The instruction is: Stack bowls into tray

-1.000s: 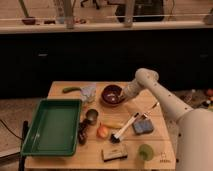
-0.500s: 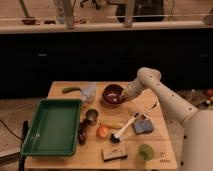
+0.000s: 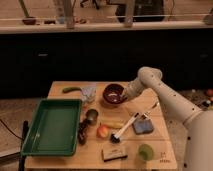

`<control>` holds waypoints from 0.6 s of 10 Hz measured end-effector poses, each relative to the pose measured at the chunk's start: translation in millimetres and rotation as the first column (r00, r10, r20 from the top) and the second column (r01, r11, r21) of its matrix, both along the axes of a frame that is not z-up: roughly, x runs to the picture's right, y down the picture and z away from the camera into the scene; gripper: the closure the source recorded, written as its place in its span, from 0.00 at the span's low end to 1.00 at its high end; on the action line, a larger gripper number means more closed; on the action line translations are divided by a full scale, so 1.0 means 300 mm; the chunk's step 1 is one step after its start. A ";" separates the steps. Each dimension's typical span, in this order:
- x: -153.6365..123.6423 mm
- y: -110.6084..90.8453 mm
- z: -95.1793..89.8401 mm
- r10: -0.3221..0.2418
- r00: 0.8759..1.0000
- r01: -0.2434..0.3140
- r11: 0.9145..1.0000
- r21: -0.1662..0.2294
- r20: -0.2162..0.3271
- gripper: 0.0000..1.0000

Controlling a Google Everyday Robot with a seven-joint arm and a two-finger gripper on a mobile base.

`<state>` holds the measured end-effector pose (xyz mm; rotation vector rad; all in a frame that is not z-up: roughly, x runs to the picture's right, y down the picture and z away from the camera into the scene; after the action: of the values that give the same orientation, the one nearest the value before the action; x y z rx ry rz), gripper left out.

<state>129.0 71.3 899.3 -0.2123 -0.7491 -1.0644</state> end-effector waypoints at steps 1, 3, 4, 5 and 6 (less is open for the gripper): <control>0.000 -0.004 -0.006 -0.002 1.000 0.002 1.000 0.004 0.000 1.00; -0.001 -0.013 -0.020 -0.006 1.000 0.006 1.000 0.012 0.004 1.00; -0.003 -0.018 -0.032 -0.009 1.000 0.009 1.000 0.017 0.008 1.00; -0.006 -0.024 -0.044 -0.012 1.000 0.012 1.000 0.024 0.012 1.00; -0.011 -0.032 -0.059 -0.016 1.000 0.015 0.999 0.033 0.017 1.00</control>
<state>125.8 61.8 881.5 -0.1814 -0.7462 -1.0934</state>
